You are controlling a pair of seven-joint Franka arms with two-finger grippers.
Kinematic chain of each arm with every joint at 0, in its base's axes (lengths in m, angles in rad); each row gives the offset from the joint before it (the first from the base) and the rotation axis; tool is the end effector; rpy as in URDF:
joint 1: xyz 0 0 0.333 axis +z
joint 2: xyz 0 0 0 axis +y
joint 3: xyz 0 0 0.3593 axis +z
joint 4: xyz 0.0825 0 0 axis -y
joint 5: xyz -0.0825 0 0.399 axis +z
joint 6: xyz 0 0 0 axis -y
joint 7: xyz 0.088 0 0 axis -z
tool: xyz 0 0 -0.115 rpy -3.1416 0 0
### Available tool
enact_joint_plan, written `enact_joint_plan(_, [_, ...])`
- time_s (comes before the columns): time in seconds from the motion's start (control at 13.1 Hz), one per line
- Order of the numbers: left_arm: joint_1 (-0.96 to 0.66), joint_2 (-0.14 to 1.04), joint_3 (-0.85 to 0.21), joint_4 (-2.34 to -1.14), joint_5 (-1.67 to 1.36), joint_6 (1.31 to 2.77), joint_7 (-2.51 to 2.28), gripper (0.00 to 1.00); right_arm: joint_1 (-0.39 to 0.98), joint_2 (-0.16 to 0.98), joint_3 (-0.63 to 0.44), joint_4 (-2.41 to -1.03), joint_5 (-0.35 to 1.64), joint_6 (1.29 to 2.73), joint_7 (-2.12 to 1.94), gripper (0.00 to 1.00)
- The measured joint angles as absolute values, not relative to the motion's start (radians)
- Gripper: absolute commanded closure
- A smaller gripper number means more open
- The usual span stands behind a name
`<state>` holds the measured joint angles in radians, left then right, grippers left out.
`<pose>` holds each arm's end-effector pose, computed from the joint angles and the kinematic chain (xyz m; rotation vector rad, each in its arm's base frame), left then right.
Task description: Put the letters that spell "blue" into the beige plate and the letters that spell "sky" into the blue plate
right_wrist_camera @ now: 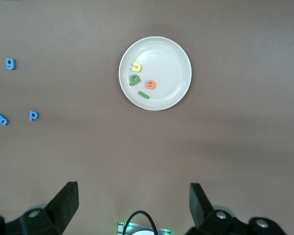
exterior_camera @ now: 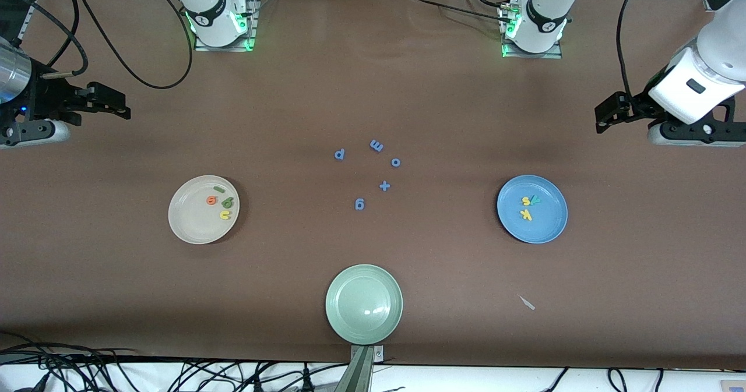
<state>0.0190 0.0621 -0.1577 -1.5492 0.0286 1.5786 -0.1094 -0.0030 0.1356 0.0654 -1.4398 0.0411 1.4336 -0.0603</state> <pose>0.5858 -0.0753 0.6354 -3.1183 0.0465 0.0458 0.5992 0.0396 0.6325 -3.0781 -0.1933 0.2186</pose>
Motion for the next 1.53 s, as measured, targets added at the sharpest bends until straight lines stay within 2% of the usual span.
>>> enact_joint_plan(0.31, [0.022,0.062,-0.159,-1.549,0.029,1.579,-0.109,0.00,-0.005,0.135,0.070,-1.439,0.026,1.430,0.012,0.00])
enact_joint_plan(0.76, [0.024,0.062,-0.159,-1.549,0.029,1.579,-0.109,0.00,-0.006,0.121,0.075,-1.419,0.026,1.326,0.123,0.00])
enact_joint_plan(1.53, [0.029,0.062,-0.156,-1.549,0.029,1.579,-0.109,0.00,-0.008,0.118,0.099,-1.418,-0.013,1.321,0.093,0.00])
